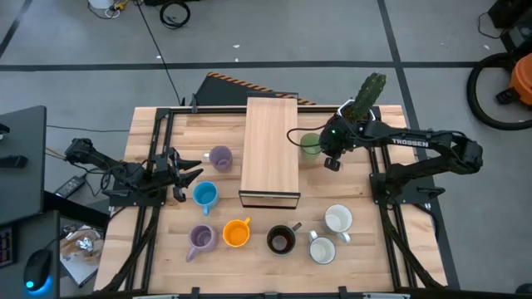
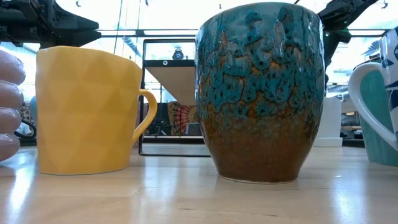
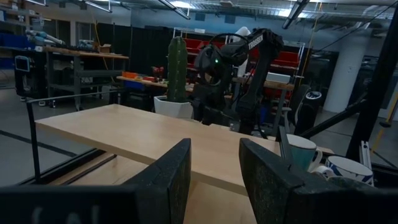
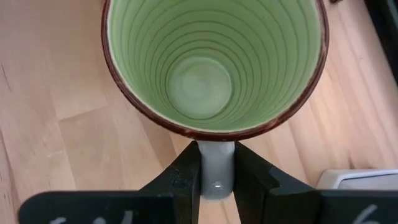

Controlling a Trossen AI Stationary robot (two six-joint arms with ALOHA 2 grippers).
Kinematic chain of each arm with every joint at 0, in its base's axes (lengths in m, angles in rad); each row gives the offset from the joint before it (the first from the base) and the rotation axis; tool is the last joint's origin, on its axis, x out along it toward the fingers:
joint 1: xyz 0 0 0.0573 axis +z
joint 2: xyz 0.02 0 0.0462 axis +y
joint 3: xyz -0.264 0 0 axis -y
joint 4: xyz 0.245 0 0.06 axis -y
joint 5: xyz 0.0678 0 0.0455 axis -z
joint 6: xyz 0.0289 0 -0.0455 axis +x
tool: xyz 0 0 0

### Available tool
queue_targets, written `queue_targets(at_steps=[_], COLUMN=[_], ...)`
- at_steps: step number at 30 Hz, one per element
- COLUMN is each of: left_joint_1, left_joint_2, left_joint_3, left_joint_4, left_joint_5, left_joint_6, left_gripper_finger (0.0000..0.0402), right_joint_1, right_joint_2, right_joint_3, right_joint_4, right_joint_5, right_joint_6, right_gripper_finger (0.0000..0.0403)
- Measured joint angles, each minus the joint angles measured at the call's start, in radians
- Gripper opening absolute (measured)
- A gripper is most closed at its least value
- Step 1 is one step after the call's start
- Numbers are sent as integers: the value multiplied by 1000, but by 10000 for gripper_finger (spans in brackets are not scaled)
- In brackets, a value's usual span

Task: Place coffee mugs
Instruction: Put the green mug on the shelf

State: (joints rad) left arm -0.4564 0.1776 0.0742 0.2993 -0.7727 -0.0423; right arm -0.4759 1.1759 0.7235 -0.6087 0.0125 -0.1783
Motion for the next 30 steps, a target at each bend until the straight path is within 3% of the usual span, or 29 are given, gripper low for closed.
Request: queue_targets(at_steps=[30], left_joint_1=[0], left_joint_2=[0], left_joint_3=[0], left_joint_4=[-15], left_joint_5=[0], left_joint_6=[-38], left_gripper_finger=[142], right_joint_1=[0], right_joint_2=[-64], right_joint_3=[238], right_joint_4=[-306], right_joint_5=[112], right_joint_6=[-1], right_gripper_finger=[72])
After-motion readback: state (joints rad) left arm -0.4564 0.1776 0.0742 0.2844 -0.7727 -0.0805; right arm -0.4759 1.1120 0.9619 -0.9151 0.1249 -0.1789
